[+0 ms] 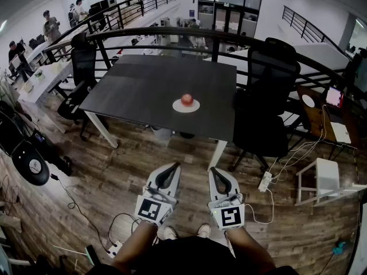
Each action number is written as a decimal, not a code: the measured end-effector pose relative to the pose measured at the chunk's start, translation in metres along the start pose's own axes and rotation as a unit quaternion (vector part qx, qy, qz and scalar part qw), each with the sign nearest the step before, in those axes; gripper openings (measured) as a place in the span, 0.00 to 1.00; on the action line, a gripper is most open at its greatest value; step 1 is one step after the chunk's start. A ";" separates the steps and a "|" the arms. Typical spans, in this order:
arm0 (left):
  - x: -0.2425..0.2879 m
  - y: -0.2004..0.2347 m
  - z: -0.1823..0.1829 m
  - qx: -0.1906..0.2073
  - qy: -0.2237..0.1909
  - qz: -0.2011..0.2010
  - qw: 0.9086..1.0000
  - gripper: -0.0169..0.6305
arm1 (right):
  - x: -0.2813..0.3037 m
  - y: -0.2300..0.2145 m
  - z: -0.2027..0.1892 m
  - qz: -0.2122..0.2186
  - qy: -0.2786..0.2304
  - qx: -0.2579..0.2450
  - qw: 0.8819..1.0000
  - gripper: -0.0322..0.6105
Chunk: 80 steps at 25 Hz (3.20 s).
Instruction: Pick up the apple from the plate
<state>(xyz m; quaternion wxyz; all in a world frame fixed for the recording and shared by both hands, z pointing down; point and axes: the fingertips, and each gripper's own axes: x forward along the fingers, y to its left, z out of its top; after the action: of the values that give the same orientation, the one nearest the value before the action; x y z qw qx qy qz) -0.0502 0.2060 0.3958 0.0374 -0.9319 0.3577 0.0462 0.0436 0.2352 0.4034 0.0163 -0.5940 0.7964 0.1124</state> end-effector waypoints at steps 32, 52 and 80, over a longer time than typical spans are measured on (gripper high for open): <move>0.002 -0.039 -0.037 -0.025 0.034 0.058 0.997 0.06 | -0.026 -0.034 -0.020 0.042 -0.003 0.036 0.998 0.09; 0.035 0.083 -0.047 -0.020 0.029 0.020 0.999 0.06 | 0.112 0.017 -0.045 0.067 0.023 0.019 0.997 0.09; 0.146 0.180 -0.093 -0.037 0.054 -0.026 0.997 0.06 | 0.235 -0.041 -0.106 0.034 0.063 0.022 0.997 0.09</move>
<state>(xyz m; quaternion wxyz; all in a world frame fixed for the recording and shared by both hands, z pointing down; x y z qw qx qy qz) -0.0571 -0.0340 0.4654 -0.0155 -0.9429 0.3325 0.0082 0.0253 -0.0179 0.4627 -0.0243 -0.5721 0.8178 0.0578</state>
